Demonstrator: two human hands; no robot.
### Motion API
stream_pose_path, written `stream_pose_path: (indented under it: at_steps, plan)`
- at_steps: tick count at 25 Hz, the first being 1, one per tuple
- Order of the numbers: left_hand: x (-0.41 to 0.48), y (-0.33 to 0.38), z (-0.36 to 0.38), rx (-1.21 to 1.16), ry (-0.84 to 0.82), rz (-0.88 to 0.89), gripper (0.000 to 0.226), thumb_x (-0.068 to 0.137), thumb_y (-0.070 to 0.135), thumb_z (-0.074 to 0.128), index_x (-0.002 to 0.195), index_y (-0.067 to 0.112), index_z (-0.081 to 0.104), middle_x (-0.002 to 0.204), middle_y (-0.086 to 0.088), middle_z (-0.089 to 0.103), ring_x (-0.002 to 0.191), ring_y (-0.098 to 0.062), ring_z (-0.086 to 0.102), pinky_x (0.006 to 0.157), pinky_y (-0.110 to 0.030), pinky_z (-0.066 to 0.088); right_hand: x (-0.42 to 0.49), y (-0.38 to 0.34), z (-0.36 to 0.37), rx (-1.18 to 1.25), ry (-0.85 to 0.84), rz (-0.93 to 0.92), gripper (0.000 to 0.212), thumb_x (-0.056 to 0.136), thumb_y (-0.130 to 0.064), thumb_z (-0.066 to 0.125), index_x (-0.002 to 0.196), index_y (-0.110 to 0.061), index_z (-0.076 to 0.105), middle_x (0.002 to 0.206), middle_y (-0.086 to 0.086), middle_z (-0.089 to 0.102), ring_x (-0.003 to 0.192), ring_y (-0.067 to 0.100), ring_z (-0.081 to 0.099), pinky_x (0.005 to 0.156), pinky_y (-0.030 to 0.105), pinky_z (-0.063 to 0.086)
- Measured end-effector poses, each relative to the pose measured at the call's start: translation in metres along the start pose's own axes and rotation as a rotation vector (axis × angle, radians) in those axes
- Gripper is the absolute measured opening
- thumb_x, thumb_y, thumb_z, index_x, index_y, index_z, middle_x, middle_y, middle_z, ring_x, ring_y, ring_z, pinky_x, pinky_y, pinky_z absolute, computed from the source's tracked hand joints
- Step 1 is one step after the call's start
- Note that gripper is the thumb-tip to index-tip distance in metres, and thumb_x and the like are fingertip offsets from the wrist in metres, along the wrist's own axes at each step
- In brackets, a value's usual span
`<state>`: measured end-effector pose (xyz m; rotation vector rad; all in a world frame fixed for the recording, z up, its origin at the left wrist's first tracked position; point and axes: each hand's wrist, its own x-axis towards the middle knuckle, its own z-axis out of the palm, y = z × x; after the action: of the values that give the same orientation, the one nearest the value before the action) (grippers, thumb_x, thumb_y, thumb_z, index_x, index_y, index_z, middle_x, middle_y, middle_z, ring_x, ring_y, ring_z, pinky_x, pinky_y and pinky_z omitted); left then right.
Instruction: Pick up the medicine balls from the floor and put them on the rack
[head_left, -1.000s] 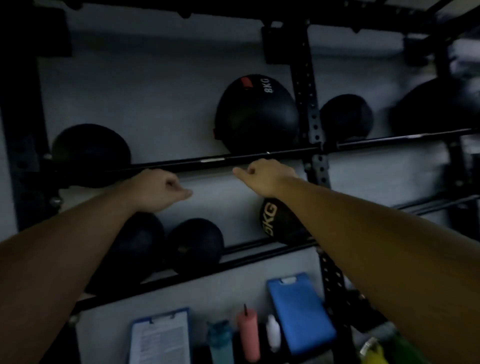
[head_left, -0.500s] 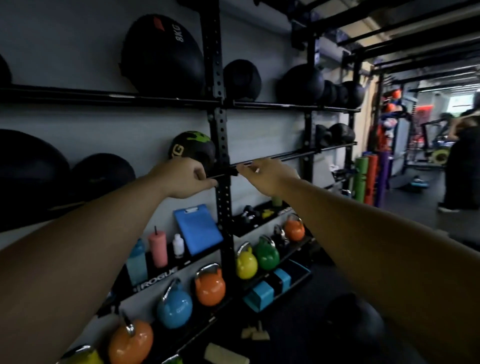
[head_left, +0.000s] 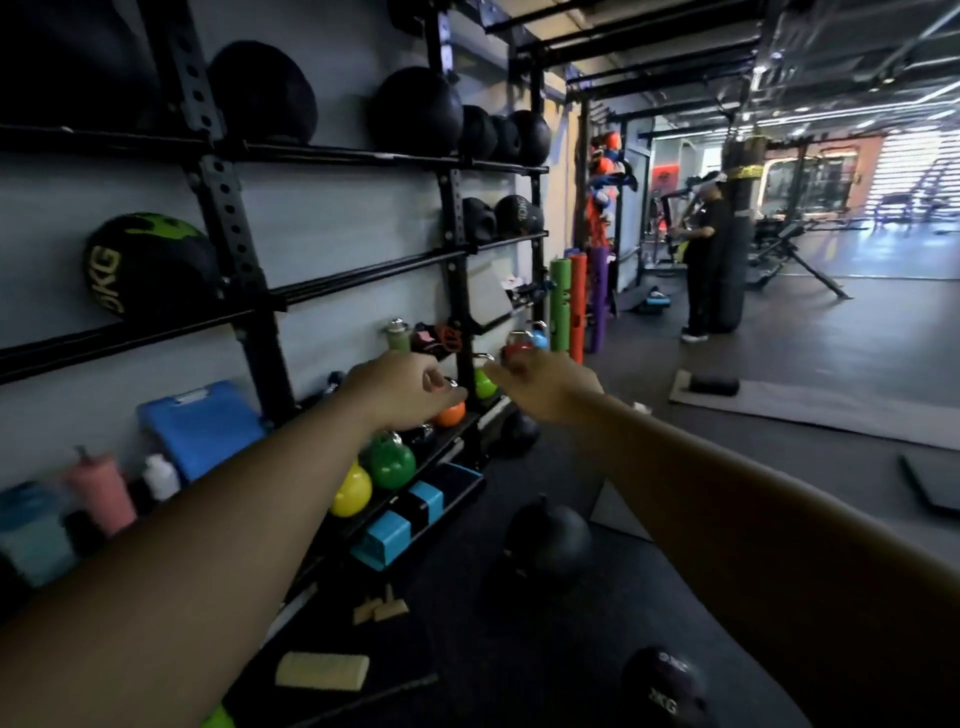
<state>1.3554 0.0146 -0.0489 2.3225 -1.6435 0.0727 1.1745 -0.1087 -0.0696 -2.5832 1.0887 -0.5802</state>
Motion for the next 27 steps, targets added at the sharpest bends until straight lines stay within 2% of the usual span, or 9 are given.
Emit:
stream_pose_path:
  at_steps: [2, 5, 8, 11, 14, 19, 23, 27]
  plan:
    - [0.024, 0.055, 0.06, -0.021, -0.072, 0.038, 0.054, 0.079, 0.085, 0.056, 0.098, 0.036, 0.066, 0.103, 0.014, 0.069, 0.096, -0.017, 0.064, 0.083, -0.035, 0.052, -0.012, 0.083, 0.002, -0.01, -0.062, 0.083, 0.056, 0.094, -0.076, 0.039, 0.105, -0.028, 0.065, 0.104, 0.001, 0.063, 0.108, 0.029, 0.066, 0.083, 0.036, 0.048]
    - [0.051, 0.129, 0.131, -0.046, -0.167, 0.052, 0.048, 0.083, 0.077, 0.063, 0.101, 0.032, 0.066, 0.101, 0.01, 0.068, 0.096, -0.018, 0.063, 0.074, -0.031, 0.046, -0.029, 0.188, -0.004, -0.048, -0.115, 0.176, 0.054, 0.095, -0.071, 0.043, 0.119, -0.028, 0.067, 0.121, 0.005, 0.068, 0.115, 0.032, 0.064, 0.087, 0.038, 0.048]
    - [0.076, 0.193, 0.188, -0.08, -0.239, 0.053, 0.044, 0.086, 0.071, 0.067, 0.101, 0.03, 0.066, 0.101, 0.009, 0.069, 0.093, -0.017, 0.063, 0.076, -0.031, 0.046, -0.038, 0.28, -0.006, -0.053, -0.166, 0.259, 0.069, 0.087, -0.082, 0.038, 0.119, -0.027, 0.066, 0.125, 0.003, 0.068, 0.115, 0.03, 0.064, 0.094, 0.044, 0.051]
    - [0.097, 0.229, 0.23, -0.096, -0.301, 0.038, 0.042, 0.083, 0.073, 0.067, 0.096, 0.032, 0.066, 0.101, 0.009, 0.071, 0.096, -0.019, 0.065, 0.085, -0.034, 0.052, -0.041, 0.343, 0.007, -0.054, -0.25, 0.313, 0.071, 0.09, -0.083, 0.037, 0.128, -0.028, 0.062, 0.129, 0.0, 0.065, 0.115, 0.028, 0.062, 0.091, 0.043, 0.051]
    - [0.119, 0.247, 0.268, -0.103, -0.33, 0.03, 0.045, 0.081, 0.075, 0.066, 0.097, 0.033, 0.067, 0.105, 0.008, 0.072, 0.1, -0.021, 0.066, 0.094, -0.038, 0.054, -0.04, 0.387, 0.029, -0.042, -0.274, 0.352, 0.071, 0.091, -0.079, 0.041, 0.135, -0.026, 0.059, 0.13, 0.004, 0.066, 0.114, 0.028, 0.064, 0.093, 0.042, 0.052]
    - [0.164, 0.253, 0.366, -0.13, -0.461, -0.005, 0.05, 0.078, 0.079, 0.063, 0.1, 0.035, 0.068, 0.11, 0.008, 0.072, 0.103, -0.022, 0.067, 0.091, -0.038, 0.055, -0.027, 0.461, 0.09, -0.042, -0.374, 0.392, 0.06, 0.095, -0.075, 0.043, 0.121, -0.025, 0.063, 0.11, 0.003, 0.068, 0.097, 0.024, 0.065, 0.088, 0.045, 0.057]
    - [0.218, 0.243, 0.462, -0.169, -0.592, -0.024, 0.052, 0.083, 0.076, 0.064, 0.111, 0.034, 0.067, 0.108, 0.011, 0.069, 0.102, -0.019, 0.064, 0.09, -0.037, 0.052, -0.007, 0.532, 0.151, -0.054, -0.46, 0.466, 0.067, 0.093, -0.078, 0.043, 0.134, -0.026, 0.056, 0.122, 0.005, 0.067, 0.104, 0.027, 0.066, 0.089, 0.049, 0.057]
    - [0.28, 0.23, 0.552, -0.148, -0.715, -0.025, 0.057, 0.084, 0.076, 0.063, 0.121, 0.033, 0.065, 0.117, 0.01, 0.069, 0.107, -0.019, 0.065, 0.09, -0.037, 0.052, 0.017, 0.607, 0.215, -0.146, -0.606, 0.514, 0.07, 0.095, -0.074, 0.042, 0.148, -0.028, 0.047, 0.144, 0.01, 0.057, 0.127, 0.035, 0.056, 0.103, 0.055, 0.048]
